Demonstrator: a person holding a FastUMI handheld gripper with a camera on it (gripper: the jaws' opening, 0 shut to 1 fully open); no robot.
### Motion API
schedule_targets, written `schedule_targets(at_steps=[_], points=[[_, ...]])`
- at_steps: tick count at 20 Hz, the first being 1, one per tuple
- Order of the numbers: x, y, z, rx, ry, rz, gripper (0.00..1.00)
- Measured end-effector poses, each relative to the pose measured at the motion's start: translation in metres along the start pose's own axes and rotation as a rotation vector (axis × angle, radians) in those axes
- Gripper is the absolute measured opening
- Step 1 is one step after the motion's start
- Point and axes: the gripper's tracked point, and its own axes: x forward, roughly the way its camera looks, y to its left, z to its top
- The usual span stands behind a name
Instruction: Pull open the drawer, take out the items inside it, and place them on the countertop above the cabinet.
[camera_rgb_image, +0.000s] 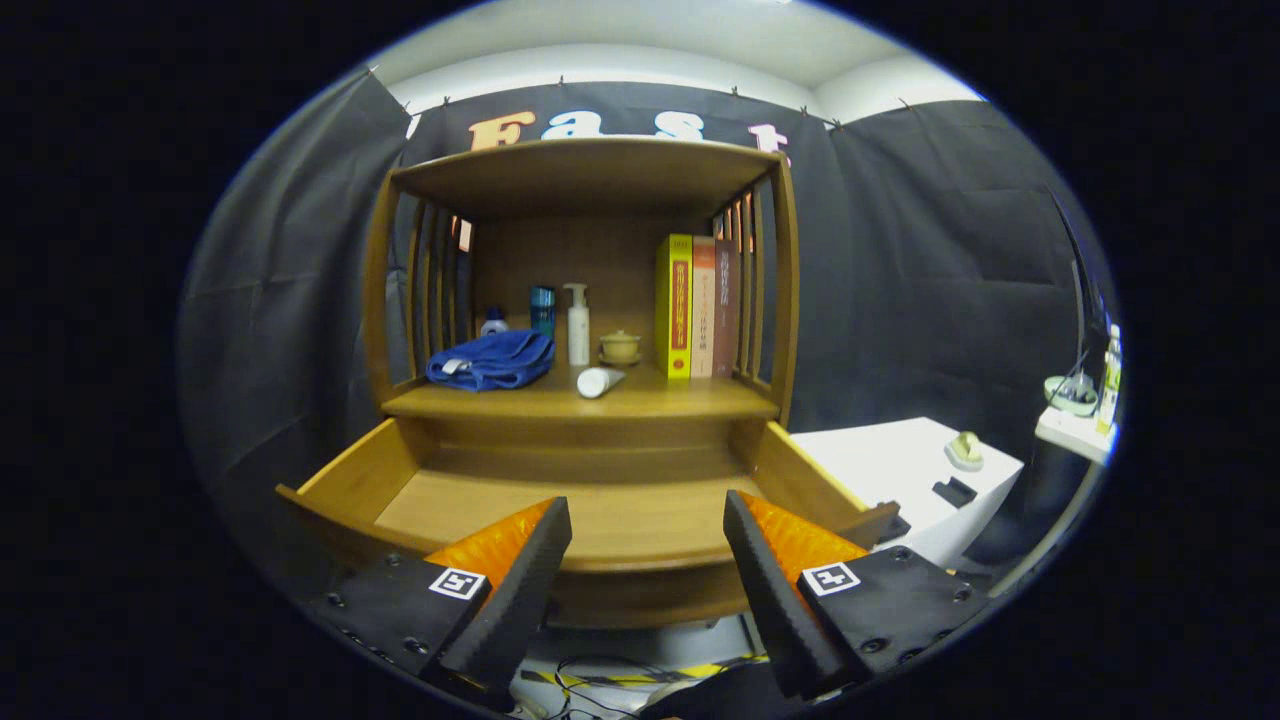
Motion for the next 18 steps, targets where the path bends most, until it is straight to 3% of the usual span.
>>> schedule_targets(at_steps=[8,18], points=[[0.009,0.012,-0.053,-0.002,0.057,0.046,0.99],[0.023,0.021,-0.060,-0.035,0.052,0.074,0.96]])
